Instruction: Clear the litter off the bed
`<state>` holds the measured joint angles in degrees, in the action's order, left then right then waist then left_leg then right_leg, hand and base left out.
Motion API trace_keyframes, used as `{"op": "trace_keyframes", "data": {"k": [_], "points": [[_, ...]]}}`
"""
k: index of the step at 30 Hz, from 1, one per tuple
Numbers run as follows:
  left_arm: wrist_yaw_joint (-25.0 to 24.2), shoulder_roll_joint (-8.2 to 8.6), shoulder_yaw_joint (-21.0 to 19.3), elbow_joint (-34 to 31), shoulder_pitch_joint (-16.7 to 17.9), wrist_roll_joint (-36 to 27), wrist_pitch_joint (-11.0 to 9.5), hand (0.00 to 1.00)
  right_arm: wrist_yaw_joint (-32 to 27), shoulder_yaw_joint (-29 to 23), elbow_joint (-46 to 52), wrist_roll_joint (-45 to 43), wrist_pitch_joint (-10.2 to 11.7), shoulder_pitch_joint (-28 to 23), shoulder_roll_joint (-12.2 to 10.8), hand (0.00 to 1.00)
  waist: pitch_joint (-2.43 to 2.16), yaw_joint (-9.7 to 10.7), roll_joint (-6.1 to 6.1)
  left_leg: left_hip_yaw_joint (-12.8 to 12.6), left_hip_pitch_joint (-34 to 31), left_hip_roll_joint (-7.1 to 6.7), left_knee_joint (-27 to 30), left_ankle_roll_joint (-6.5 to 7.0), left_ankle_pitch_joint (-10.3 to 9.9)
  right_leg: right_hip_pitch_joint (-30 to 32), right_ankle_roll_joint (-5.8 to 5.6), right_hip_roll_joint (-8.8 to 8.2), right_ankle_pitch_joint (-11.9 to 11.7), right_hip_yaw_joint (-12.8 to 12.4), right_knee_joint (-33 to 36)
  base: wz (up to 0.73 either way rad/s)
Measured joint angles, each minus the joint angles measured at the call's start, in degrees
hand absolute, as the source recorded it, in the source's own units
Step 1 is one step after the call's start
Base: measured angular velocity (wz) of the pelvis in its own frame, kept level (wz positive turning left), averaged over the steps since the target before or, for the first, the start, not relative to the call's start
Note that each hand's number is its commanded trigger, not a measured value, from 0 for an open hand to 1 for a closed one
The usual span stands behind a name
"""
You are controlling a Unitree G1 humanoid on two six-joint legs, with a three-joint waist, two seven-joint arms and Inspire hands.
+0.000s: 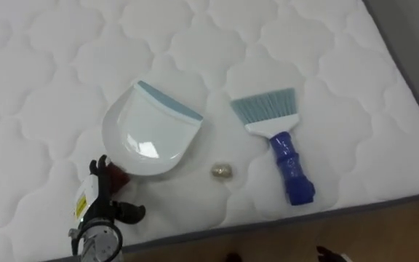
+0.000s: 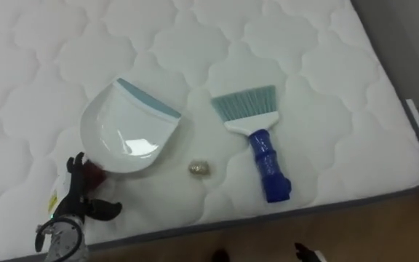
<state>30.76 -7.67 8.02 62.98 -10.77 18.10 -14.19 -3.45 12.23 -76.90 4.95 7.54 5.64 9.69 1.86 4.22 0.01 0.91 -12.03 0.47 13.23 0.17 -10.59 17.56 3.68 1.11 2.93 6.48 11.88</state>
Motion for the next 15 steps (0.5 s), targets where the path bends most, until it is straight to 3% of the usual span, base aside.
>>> {"op": "trace_keyframes", "data": {"k": [15], "points": [[0.1, -0.02, -0.5, 0.1, 0.1, 1.1, 0.0, 0.0, 0.8, 0.0, -0.6, 1.5, 0.5, 0.1, 0.1, 0.0, -0.1, 0.0, 0.16, -0.8, -0.5, -0.03, 0.5, -0.01, 0.0, 0.9, 0.07, -0.13, 0.0, 0.1, 0.8, -0.01]]}}
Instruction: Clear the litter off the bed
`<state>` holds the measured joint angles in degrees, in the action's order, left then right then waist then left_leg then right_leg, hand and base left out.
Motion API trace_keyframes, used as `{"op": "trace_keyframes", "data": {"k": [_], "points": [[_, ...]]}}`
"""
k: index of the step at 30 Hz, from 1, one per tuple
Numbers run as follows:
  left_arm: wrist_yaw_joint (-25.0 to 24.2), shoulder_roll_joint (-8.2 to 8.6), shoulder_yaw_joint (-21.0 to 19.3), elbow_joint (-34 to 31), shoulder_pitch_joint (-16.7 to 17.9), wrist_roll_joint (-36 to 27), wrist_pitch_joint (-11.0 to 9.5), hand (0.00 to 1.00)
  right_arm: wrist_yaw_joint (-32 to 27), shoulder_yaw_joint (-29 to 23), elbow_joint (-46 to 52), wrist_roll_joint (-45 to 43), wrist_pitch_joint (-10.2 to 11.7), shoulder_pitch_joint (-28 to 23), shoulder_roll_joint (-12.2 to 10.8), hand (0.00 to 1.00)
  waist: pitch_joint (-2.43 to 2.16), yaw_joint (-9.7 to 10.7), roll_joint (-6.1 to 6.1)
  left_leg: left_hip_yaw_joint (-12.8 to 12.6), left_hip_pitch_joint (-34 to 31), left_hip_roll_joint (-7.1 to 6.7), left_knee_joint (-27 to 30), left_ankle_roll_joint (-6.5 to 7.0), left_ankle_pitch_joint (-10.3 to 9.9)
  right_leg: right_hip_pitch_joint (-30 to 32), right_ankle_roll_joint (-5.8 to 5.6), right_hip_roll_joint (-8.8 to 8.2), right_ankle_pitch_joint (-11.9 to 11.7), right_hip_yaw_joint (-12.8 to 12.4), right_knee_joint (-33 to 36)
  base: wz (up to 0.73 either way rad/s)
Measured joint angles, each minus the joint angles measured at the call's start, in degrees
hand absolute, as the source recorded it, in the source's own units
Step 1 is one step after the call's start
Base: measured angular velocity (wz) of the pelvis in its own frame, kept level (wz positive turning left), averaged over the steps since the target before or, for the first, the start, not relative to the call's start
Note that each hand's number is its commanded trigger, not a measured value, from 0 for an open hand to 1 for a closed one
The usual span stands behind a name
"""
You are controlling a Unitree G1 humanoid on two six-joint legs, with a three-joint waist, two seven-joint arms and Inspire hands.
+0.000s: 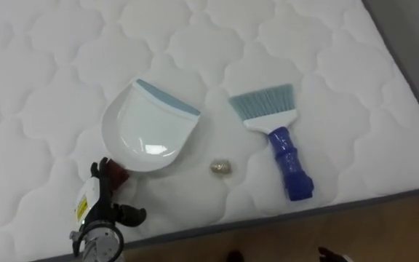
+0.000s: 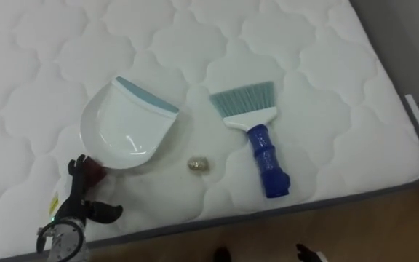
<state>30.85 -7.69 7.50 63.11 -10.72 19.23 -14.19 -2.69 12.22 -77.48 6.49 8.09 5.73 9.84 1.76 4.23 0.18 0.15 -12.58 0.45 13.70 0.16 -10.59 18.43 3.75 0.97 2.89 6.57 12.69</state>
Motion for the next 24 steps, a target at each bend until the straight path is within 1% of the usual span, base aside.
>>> {"op": "trace_keyframes", "data": {"k": [5, 7, 11, 14, 16, 18, 22, 24], "points": [[0.2, -0.08, 0.0, 0.1, 0.0, 0.2, 0.0, 0.0, 0.2, 0.0, -0.5, 0.0, 0.0, 0.0, 0.0, 0.0, 0.02, 0.0, 0.03, 0.1, 0.2, 0.05, -0.1, 0.01, 0.0, -0.3, 0.0, 0.0, 0.0, 0.1, -0.1, 0.0], [0.3, -0.23, -0.4, 0.0, 0.0, 0.6, 0.0, 0.0, 0.2, 0.2, -0.5, 0.0, 0.0, 0.1, 0.0, 0.0, 0.02, -0.2, 0.03, 0.0, 0.3, 0.08, -0.1, 0.01, 0.0, -0.3, 0.01, -0.27, 0.0, 0.1, -0.1, 0.0], [2.4, -0.54, -0.6, 0.0, 0.0, 0.6, 0.0, 0.0, -0.3, 0.5, -0.5, 0.0, 0.0, 0.1, 0.0, 0.0, 0.04, -0.1, 0.05, 0.0, 0.3, 0.06, -0.1, 0.05, 0.1, -0.3, 0.01, -0.34, 0.0, 0.1, 0.0, 0.0], [2.8, -0.83, -0.6, 0.0, 0.0, 0.6, 0.0, 0.0, -0.4, 0.6, -0.5, 0.1, 0.0, 0.1, 0.0, 0.0, 0.07, -0.1, 0.03, 0.0, 0.3, 0.03, -0.1, 0.07, 0.1, -0.3, 0.0, -0.4, 0.0, 0.2, 0.0, 0.0], [2.8, -1.0, -0.6, 0.1, 0.0, 0.6, 0.0, 0.0, -0.5, 0.6, -0.5, 0.0, -0.1, 0.1, 0.0, 0.0, 0.15, -0.1, 0.05, 0.0, 0.3, 0.01, -0.1, 0.08, 0.1, -0.3, -0.02, -0.45, 0.0, 0.3, 0.0, 0.0], [3.6, -1.17, -0.6, 0.1, -0.2, 0.5, 0.0, 0.0, -1.3, 0.8, -0.5, 0.1, -0.1, 0.2, 0.0, 0.0, 0.33, -0.1, 0.13, 0.0, 0.0, -0.07, -0.1, 0.11, 0.1, 0.0, -0.04, -0.54, 0.0, 0.3, 0.0, 0.0], [4.8, -1.24, -0.5, 0.1, -0.9, 0.5, 0.2, 0.0, -2.6, 2.2, -0.3, 0.2, -0.2, 0.6, -0.1, 0.0, 0.49, 0.1, 0.36, 0.1, -1.2, -0.19, 0.0, 0.24, 0.2, 1.1, -0.06, -0.71, 0.0, 0.5, 0.1, 0.0], [4.8, -1.24, -0.5, 1.8, -1.8, 0.6, 0.7, 0.0, -2.8, 2.6, -0.3, 0.2, -0.7, 1.2, -0.1, 0.0, 0.51, 0.1, 0.41, 0.2, -2.0, -0.2, 0.1, 0.24, 0.2, 1.9, -0.06, -0.73, 0.0, 0.6, 0.1, 0.0]]}}
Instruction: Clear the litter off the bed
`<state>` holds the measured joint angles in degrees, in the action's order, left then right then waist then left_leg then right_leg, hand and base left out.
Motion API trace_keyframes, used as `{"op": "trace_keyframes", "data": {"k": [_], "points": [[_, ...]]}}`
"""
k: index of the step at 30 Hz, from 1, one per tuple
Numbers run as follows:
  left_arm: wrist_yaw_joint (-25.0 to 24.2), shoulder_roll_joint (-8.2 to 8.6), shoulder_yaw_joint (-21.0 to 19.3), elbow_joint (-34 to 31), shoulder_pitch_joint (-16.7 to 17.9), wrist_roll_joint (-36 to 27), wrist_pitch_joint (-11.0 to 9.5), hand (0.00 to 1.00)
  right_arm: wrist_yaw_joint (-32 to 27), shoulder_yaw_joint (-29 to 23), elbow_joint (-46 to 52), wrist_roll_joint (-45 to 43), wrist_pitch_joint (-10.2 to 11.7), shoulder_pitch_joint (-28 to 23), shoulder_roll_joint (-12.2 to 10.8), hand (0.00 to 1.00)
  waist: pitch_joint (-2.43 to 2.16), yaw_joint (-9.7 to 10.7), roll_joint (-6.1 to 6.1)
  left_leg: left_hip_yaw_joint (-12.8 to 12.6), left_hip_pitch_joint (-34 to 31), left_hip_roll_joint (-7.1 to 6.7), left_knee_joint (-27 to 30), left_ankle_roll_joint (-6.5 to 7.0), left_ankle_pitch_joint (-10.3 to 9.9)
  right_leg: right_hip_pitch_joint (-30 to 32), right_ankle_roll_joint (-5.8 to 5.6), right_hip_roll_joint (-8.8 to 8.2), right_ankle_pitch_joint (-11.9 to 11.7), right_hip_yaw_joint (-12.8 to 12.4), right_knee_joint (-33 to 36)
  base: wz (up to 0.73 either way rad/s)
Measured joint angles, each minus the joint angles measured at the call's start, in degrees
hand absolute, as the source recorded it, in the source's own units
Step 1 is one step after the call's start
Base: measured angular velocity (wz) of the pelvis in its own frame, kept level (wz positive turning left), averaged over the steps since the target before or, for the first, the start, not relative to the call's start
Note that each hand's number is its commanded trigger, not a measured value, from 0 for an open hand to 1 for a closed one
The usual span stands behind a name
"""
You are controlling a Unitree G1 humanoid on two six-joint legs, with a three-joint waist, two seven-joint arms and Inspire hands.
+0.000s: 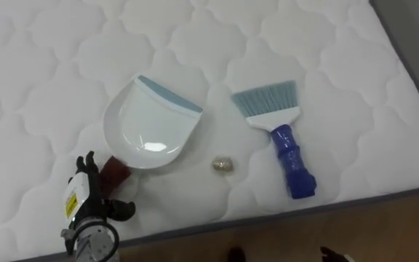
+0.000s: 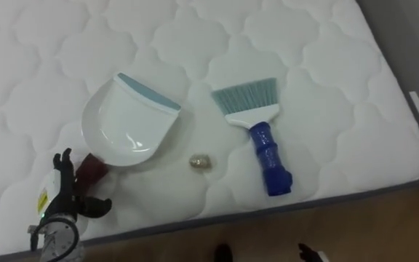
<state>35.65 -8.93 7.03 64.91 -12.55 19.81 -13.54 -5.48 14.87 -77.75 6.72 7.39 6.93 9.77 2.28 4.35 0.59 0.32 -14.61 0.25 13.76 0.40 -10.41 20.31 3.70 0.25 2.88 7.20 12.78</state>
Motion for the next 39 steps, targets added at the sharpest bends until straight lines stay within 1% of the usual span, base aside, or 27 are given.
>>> {"op": "trace_keyframes", "data": {"k": [3, 7, 8, 12, 14, 18, 22, 25, 26, 27, 29, 30, 31, 33, 37, 39], "points": [[0.0, 0.18, 0.5, 0.4, -0.6, 0.0, 1.4, 0.0, -0.5, 0.9, 0.0, 0.0, 0.0, 0.2, 0.0, 0.0, 0.02, 0.1, 0.03, 0.0, -0.5, 0.03, -0.1, 0.0, 0.0, 0.3, -0.01, -0.03, 0.0, 0.5, -0.2, 0.05], [0.0, 0.14, 1.0, 0.4, -1.3, -0.1, 2.3, 0.0, -1.5, 2.0, 0.0, 0.1, -0.2, 0.8, 0.0, 0.0, 0.03, 0.0, 0.05, -0.4, -1.2, 0.05, 0.0, 0.01, 0.0, 1.0, -0.01, -0.11, 0.0, 0.7, -0.2, 0.01], [0.0, 0.12, 1.0, 0.4, -1.6, -0.1, 2.7, 0.0, -1.8, 2.0, 0.0, 0.2, -0.7, 1.0, 0.0, 0.0, 0.0, -0.1, 0.04, -0.7, -1.7, 0.07, 0.1, 0.01, 0.0, 1.4, -0.02, -0.14, 0.0, 0.7, -0.1, 0.0], [-0.4, 0.07, 1.0, 1.4, -2.3, -0.3, 4.1, 0.0, -1.9, 2.0, 0.1, 1.3, -1.3, 1.1, 0.0, 0.0, 0.0, 0.0, 0.06, -1.6, -3.6, 0.15, 1.1, 0.06, 0.0, 2.9, -0.01, -0.27, 0.0, 0.9, 0.3, 0.03], [-0.4, 0.07, 1.0, 1.5, -2.9, -1.2, 4.4, 0.0, -1.9, 2.3, 0.2, 2.1, -1.8, 1.1, 0.0, 0.0, 0.0, 0.1, 0.05, -1.7, -4.4, 0.13, 1.7, 0.06, 0.0, 3.7, 0.0, -0.39, 0.0, 1.0, 0.7, 0.05], [-0.4, -0.05, 0.9, 1.4, -4.0, -1.6, 4.5, 0.0, -2.0, 2.3, 0.5, 2.4, -2.0, 1.2, 0.1, 0.0, 0.0, 0.2, 0.02, -1.9, -6.0, -0.06, 2.1, 0.24, 0.1, 5.3, 0.02, -0.78, 0.0, 1.4, 1.6, 0.05], [-0.4, -0.11, 0.9, 1.4, -4.9, -1.7, 4.5, 0.0, -1.8, 2.2, 1.0, 2.3, -1.9, 1.2, 0.4, 0.0, 0.07, 0.3, -0.21, -2.1, -7.1, -0.43, 3.0, 0.35, 0.2, 6.8, -0.04, -1.24, 0.3, 0.9, 3.2, 0.0], [-0.4, -0.27, 0.9, 1.7, -5.7, -2.1, 4.3, 0.0, -1.3, 2.3, 1.2, 2.6, -1.8, 1.2, 0.4, 0.0, 0.3, 0.3, -0.57, -2.4, -7.4, -0.69, 3.6, 0.42, 0.2, 7.8, -0.02, -1.65, 0.7, 0.8, 4.7, -0.04], [-0.5, -0.56, 0.9, 2.0, -5.9, -2.2, 4.3, 0.0, -1.1, 2.3, 1.4, 3.0, -1.8, 1.2, 0.4, 0.0, 0.43, 0.5, -0.77, -2.6, -7.6, -0.76, 3.9, 0.42, 0.2, 8.1, -0.02, -1.78, 0.9, 0.7, 5.3, -0.03], [-0.6, -0.78, 0.9, 2.0, -5.9, -2.2, 4.3, 0.0, -0.9, 2.3, 1.6, 3.1, -1.7, 1.2, 0.4, 0.0, 0.46, 0.6, -0.82, -2.6, -7.8, -0.77, 4.0, 0.42, 0.2, 8.3, -0.02, -1.8, 0.9, 0.7, 5.4, 0.0], [-1.5, -1.63, 0.9, 2.1, -6.4, -2.3, 4.2, 0.0, -0.6, 2.3, 2.0, 4.0, -1.7, 1.1, 0.4, 0.0, 0.73, 0.9, -1.19, -2.8, -8.4, -0.79, 4.7, 0.43, 0.3, 8.9, 0.06, -1.93, 0.9, 0.6, 6.0, 0.02], [-1.7, -1.8, 0.9, 2.1, -6.5, -2.2, 4.2, 0.08, -0.6, 2.4, 2.2, 4.5, -1.7, 1.0, 0.4, 0.0, 0.79, 1.1, -1.3, -2.8, -8.7, -0.75, 5.1, 0.43, 0.3, 8.9, 0.06, -1.92, 0.9, 0.5, 6.0, 0.06], [-1.9, -1.86, 0.9, 2.1, -6.7, -2.2, 4.2, 1.0, -0.5, 2.5, 2.2, 4.7, -1.7, 1.0, 0.3, 0.0, 0.85, 1.2, -1.38, -2.9, -8.8, -0.71, 5.3, 0.43, 0.2, 8.9, 0.06, -1.91, 0.9, 0.6, 6.0, 0.07], [-2.6, -2.12, 0.9, 2.4, -7.5, -2.2, 4.3, 1.0, -0.3, 2.8, 2.3, 5.5, -1.7, 1.0, 0.3, 0.0, 0.93, 1.2, -1.5, -3.4, -9.3, -0.56, 5.9, 0.48, 0.2, 9.0, 0.05, -1.89, 0.9, 0.6, 6.1, 0.06], [-2.9, -2.49, 0.9, 2.6, -7.9, -2.3, 4.3, 1.0, 0.7, 3.6, 2.3, 7.1, -1.5, 1.0, 0.6, 0.0, 0.96, 1.3, -1.55, -3.6, -10.1, -0.63, 6.8, 0.62, 0.1, 9.9, 0.06, -2.14, 0.9, 0.6, 7.3, 0.0], [-2.9, -3.4, 1.0, 2.6, -8.2, -2.6, 4.2, 1.0, 1.3, 4.1, 2.2, 7.4, -1.2, 1.0, 1.0, 0.0, 0.96, 1.6, -1.55, -3.7, -10.5, -0.57, 7.2, 0.68, 0.1, 10.2, 0.11, -2.14, 0.9, 0.6, 7.4, 0.0]]}}
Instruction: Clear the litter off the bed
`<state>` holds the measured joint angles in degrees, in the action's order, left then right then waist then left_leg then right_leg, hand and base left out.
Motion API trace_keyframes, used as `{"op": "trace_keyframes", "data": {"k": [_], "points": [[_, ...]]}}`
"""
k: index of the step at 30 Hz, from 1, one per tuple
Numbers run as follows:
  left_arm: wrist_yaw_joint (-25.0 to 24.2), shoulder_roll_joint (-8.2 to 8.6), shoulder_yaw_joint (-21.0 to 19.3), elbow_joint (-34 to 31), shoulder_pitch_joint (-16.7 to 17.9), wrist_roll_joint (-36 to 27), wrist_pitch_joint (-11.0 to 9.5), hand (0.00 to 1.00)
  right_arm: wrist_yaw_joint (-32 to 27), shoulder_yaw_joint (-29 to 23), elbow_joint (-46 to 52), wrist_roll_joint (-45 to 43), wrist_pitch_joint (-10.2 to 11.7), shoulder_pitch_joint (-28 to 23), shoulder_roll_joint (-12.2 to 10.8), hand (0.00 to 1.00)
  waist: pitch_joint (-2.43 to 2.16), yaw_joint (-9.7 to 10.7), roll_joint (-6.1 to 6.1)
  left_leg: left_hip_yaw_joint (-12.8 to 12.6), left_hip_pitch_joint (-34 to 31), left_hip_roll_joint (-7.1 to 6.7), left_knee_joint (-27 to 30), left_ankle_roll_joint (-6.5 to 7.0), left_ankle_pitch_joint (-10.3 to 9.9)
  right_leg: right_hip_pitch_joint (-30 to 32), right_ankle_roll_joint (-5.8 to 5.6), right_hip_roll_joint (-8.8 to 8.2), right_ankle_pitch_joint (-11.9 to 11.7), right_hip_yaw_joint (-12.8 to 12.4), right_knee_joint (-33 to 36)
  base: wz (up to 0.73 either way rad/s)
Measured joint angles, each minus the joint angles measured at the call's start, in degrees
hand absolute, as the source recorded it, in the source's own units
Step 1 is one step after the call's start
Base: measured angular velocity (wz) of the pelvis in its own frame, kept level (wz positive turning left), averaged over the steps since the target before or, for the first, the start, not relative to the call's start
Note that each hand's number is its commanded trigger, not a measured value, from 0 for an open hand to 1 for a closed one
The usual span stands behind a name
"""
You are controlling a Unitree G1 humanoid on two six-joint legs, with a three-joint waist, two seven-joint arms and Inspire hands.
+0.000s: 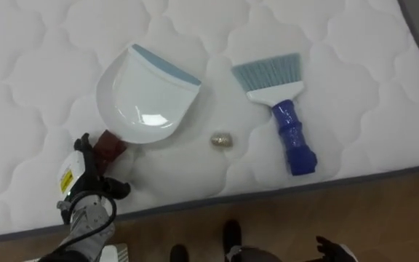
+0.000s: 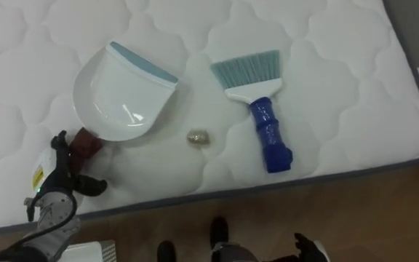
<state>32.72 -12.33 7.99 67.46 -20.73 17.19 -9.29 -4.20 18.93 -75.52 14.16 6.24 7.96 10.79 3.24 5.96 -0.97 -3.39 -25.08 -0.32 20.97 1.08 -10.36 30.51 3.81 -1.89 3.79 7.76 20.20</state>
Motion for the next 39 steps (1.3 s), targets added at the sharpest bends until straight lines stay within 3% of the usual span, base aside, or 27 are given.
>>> {"op": "trace_keyframes", "data": {"k": [3, 5, 8, 20, 39], "points": [[-1.2, -1.95, 0.0, 0.4, -2.0, -1.1, 0.0, 1.0, 0.3, 0.0, 0.0, 0.0, 0.0, 0.0, 0.1, 0.0, 0.12, 0.1, 0.21, 0.1, -0.7, 0.01, 0.7, 0.08, -0.1, 0.4, 0.08, 0.04, -0.2, 0.0, -0.2, 0.0], [-2.1, -2.32, 0.0, 0.7, -2.5, -1.5, 0.0, 1.0, 0.6, 0.0, 0.0, 0.0, 0.0, 0.0, 0.3, 0.0, 0.21, 0.1, 0.35, 0.1, -0.7, -0.03, 0.7, 0.14, -0.1, 0.3, 0.04, 0.02, -0.4, 0.0, -0.2, -0.02], [-2.6, -2.05, 0.2, 1.0, -2.5, -2.0, 0.0, 1.0, 0.7, 0.0, 0.0, 0.0, 0.1, 0.0, 0.3, 0.0, 0.4, 0.2, 0.62, 0.1, -0.8, -0.05, 0.8, 0.29, -0.2, 0.3, -0.02, -0.02, -0.7, 0.1, -0.1, -0.01], [-8.7, -1.34, 2.5, 1.2, -2.5, -3.7, -0.5, 1.0, 1.8, 0.1, 0.0, 1.9, 0.5, 0.0, 0.4, 0.0, 0.42, 0.3, 0.67, 0.4, -1.2, -0.08, 0.9, 0.39, -0.3, 0.4, -0.09, -0.09, -0.8, 0.3, -0.5, 0.01], [-7.8, -2.45, 2.5, 2.5, -3.6, -3.3, -0.6, 1.0, 1.2, 0.4, 0.3, 2.2, 0.1, -0.1, 0.7, 0.0, 0.46, 0.2, 0.82, -0.7, -1.3, 0.54, 1.4, 0.47, -0.7, 0.6, -0.09, 0.12, -0.8, 0.0, -0.2, -0.01]]}}
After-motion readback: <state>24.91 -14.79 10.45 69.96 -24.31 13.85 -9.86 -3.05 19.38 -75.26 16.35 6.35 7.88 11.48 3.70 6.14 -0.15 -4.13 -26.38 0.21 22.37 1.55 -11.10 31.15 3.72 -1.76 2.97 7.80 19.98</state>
